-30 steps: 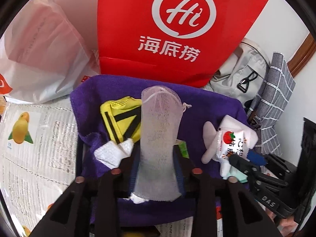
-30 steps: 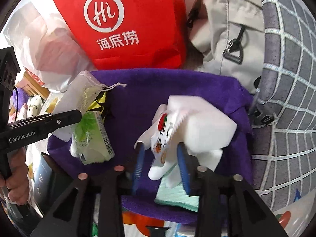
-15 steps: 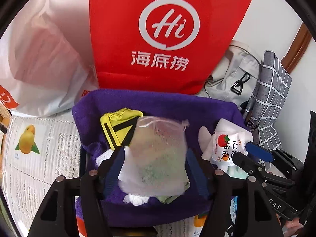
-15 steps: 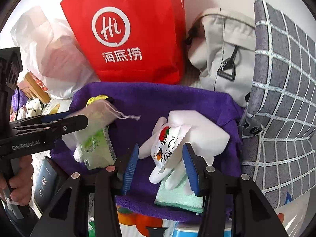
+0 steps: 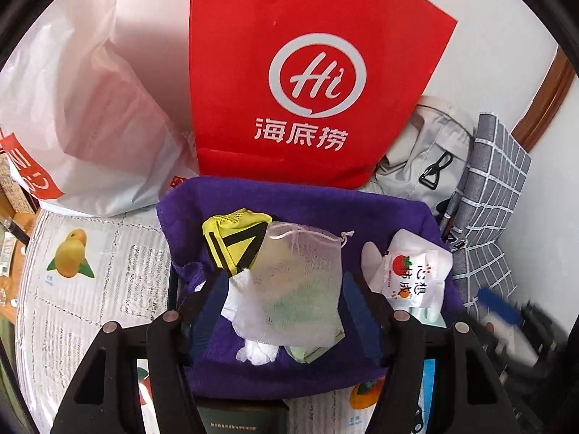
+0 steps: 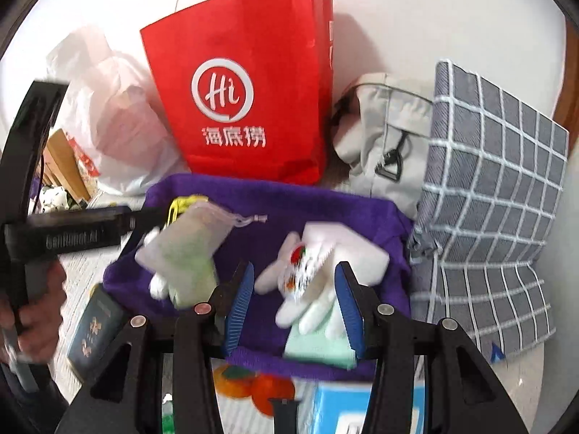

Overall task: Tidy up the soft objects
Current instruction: 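Move both tools back toward the green packet and black watch strap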

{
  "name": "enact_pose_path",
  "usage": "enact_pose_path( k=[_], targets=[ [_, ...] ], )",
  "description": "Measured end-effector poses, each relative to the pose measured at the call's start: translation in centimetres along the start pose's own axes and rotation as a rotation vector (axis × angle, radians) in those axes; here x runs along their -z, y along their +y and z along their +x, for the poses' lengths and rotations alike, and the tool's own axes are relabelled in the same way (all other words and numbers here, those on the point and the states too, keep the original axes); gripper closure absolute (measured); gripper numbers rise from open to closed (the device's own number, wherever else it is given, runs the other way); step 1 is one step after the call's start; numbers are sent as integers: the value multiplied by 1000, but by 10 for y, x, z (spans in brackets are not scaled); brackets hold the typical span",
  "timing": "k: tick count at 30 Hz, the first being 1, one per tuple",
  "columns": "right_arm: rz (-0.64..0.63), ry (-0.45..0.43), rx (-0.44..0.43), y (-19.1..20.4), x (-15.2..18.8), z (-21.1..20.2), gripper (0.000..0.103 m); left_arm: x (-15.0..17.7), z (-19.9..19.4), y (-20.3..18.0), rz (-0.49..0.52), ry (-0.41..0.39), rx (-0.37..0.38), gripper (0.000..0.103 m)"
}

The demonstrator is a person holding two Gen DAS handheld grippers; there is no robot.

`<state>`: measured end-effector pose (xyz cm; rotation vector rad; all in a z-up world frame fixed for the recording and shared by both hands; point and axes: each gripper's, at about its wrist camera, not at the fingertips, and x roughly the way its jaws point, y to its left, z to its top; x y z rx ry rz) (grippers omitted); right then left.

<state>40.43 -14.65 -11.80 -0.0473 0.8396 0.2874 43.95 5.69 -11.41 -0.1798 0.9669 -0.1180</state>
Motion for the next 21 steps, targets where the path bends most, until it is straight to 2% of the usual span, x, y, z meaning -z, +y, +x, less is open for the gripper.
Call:
enact_pose_path(
  k=[3,6,10,12,15,18,21],
  targets=[
    [-13,39,4,3,23,-7,59,0,-10,-3,-2,-14,10,39],
    [-44,92,16,10,50,-12,68,3,-24,-8,4,-32,8,39],
    [-121,144,36,25,89,-20,69,13,-44,-13,10,-49,-8,39],
    [-170,174,66,34,109,-26,69,26,-57,-14,13,-62,-13,39],
    [-208,196,61,45,134,-34,69,45,-68,-13,14,-64,-13,39],
    [-257,210,113,59,154,-30,69,68,-78,-9,20,-62,-1,39],
    [-355,218,219,73,166,-17,69,85,-84,-2,9,-54,2,39]
  ],
)
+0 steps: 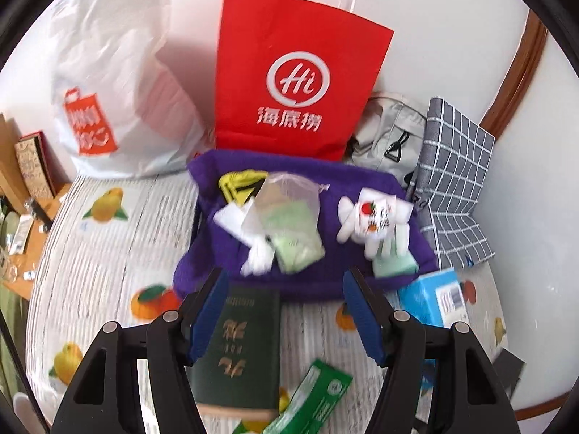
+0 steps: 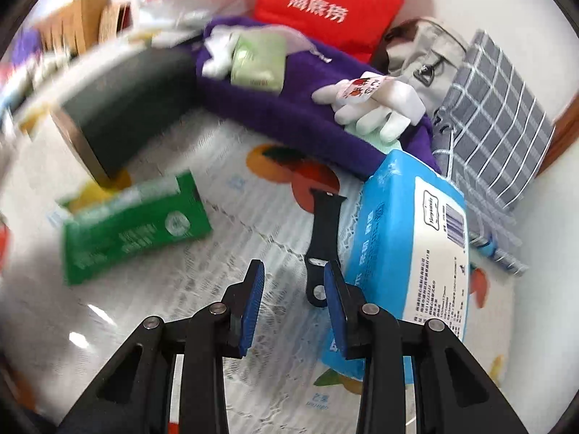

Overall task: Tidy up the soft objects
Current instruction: 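Move both tools back toward the green packet and black watch strap, then grasp the black watch strap with the right tool while the left tool grasps the green packet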

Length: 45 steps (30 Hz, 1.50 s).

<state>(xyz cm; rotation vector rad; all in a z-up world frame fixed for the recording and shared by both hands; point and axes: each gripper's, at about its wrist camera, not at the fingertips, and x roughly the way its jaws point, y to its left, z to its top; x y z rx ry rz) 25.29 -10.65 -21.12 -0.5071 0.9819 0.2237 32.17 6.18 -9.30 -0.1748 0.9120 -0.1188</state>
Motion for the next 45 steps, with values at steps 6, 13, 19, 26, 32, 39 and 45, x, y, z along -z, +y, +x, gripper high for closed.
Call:
enact_pose_path(
  k=[6,13,19,26,32,39,45],
  targets=[
    [-90,-6,114,13,5,9,69,20,-8,13,-11,9,-3,39],
    [-36,0,138,7,3,15,91,35,-14,15,-7,24,12,39],
    [-32,-16,139,10,3,17,100,52,-15,17,-7,47,-5,39],
    [34,-55,1,9,19,-16,102,80,-10,27,-25,103,-34,39],
    [161,-86,-205,-3,43,-47,103,109,-4,26,-25,157,-43,39],
    [252,-70,-271,-17,73,-58,103,132,7,17,-8,194,-39,39],
    [318,-118,-329,-18,69,-44,74,138,18,10,22,202,-46,39]
  ],
)
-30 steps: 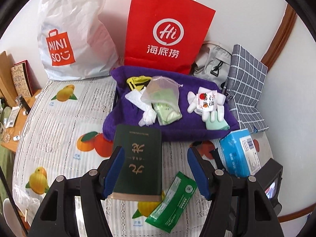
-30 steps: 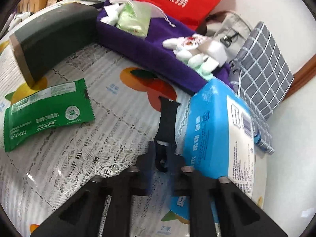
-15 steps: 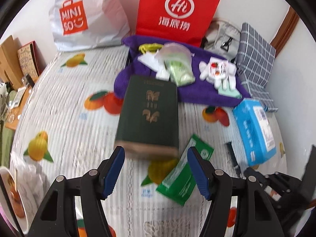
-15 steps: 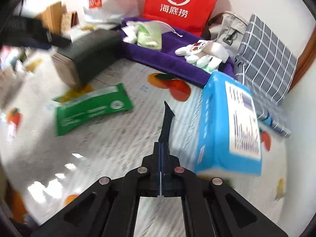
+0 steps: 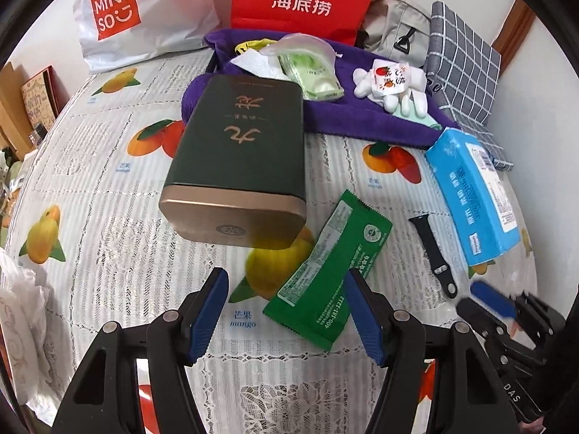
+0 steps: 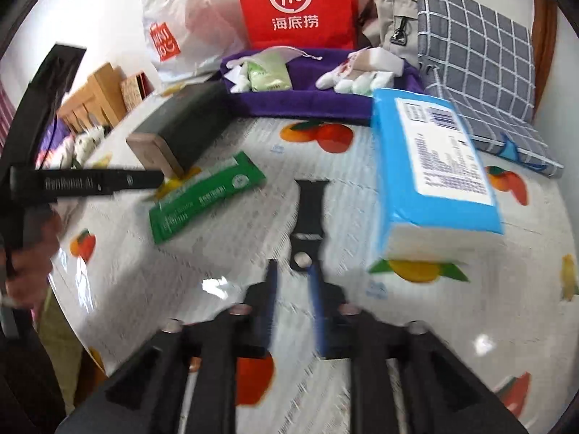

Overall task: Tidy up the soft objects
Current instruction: 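Grasp the black watch strap with the right tool while the left tool grasps the green packet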

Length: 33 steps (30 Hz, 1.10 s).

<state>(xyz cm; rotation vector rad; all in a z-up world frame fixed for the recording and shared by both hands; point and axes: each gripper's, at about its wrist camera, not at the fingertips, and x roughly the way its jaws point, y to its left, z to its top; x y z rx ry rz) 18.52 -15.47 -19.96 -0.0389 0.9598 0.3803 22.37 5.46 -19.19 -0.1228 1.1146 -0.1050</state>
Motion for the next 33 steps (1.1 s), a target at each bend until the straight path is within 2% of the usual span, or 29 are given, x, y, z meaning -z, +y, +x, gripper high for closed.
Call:
enact_pose_path(
  k=[1,4,7,12,13,14,15,16,18,19,20,25,27,30,33],
  targets=[
    [4,-13,2,2,-2,4,71,0,1,1,4,2,-3,39],
    [37,-37,34,6,-11,18,71,-1,2,6,6,1,-12,39],
    [72,-29,49,5,-15,34,70,-2,4,11,13,-7,-15,39],
    [103,-52,115,8,-23,51,68,-2,8,12,52,-16,21,39],
    [90,-59,130,10,-23,53,72,-2,10,11,59,-15,33,39],
    [72,-60,155,12,-22,53,82,-1,11,10,70,-14,44,39],
    [44,-62,198,13,-21,53,88,0,12,8,77,-13,50,39],
    [31,-64,197,12,-20,53,88,1,13,6,88,-13,60,39],
    [41,-55,145,7,-17,48,92,3,16,1,108,-8,73,39],
    [49,-47,124,5,-16,45,100,3,18,-3,121,-2,77,39],
    [54,-34,94,4,-13,42,103,4,19,-6,130,0,77,39],
    [38,-30,75,4,5,25,103,5,28,-21,173,2,84,39],
    [46,-28,72,0,10,16,102,6,30,-26,188,-6,70,34],
    [58,-56,55,-6,13,6,99,11,30,-37,222,4,69,34],
    [61,-65,60,-12,13,6,79,17,27,-48,267,21,82,34]
  ],
)
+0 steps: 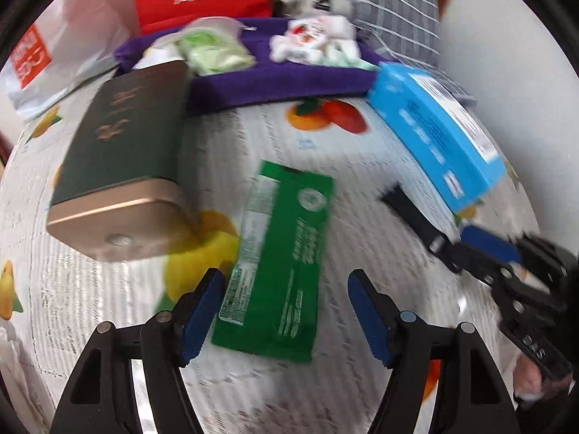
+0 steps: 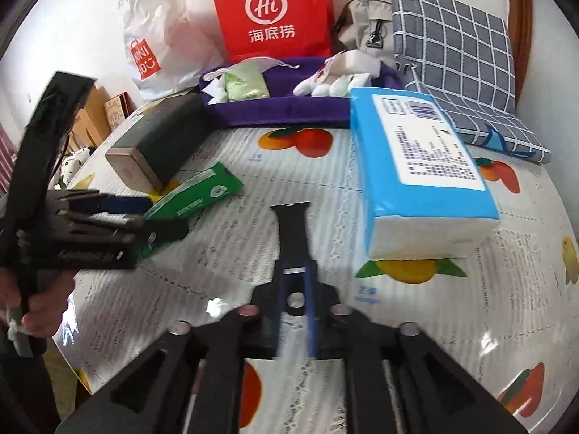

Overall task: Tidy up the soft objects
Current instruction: 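Grasp the black watch strap with the right tool while the left tool grasps the green packet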

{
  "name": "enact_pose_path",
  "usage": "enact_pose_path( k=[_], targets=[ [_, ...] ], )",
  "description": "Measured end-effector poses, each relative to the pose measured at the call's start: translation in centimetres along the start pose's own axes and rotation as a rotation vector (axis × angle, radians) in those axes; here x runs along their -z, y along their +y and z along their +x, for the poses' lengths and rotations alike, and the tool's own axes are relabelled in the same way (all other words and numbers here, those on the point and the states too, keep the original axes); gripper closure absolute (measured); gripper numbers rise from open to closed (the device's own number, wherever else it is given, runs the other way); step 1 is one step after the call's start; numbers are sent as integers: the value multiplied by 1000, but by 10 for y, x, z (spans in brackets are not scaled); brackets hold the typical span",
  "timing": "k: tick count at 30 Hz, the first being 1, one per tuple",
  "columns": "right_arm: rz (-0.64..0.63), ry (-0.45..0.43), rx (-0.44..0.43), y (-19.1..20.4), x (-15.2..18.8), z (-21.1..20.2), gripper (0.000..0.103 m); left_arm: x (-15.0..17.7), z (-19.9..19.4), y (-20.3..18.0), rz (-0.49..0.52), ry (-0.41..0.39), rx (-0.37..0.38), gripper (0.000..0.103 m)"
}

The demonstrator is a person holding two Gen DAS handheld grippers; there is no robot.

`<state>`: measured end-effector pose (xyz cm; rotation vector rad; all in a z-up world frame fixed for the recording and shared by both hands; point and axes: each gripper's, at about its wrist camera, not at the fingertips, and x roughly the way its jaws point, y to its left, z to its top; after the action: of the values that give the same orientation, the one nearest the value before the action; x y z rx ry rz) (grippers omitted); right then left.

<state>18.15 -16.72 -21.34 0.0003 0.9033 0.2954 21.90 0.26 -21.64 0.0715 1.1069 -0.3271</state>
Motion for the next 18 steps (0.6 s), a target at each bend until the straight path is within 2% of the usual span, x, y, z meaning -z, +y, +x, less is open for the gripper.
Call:
enact_pose_path(
  k=[1,6,8,10,11,12,14,18],
  targets=[
    [10,1,1,-3,0,2,72,0,0,-2,6,-2,-11,34],
    [15,-12,-18,-7,1,0,71,-8,9,-8,42,-13,-106,33],
    [14,-15,-22,-8,2,-3,70,-11,11,-11,45,-17,-109,33],
    [13,-16,-26,-7,2,-5,69,-13,11,-12,45,-35,-108,47],
    [10,-20,-25,-7,1,-5,68,-12,10,-13,51,-50,-112,61],
    [10,-23,-23,-6,1,-5,68,-12,9,-14,54,-51,-105,68],
    [12,-19,-26,-4,-1,-2,68,-10,6,-13,62,-47,-88,76],
    [11,-4,-22,2,-5,8,68,4,-4,-6,47,-37,-72,78]
  ],
)
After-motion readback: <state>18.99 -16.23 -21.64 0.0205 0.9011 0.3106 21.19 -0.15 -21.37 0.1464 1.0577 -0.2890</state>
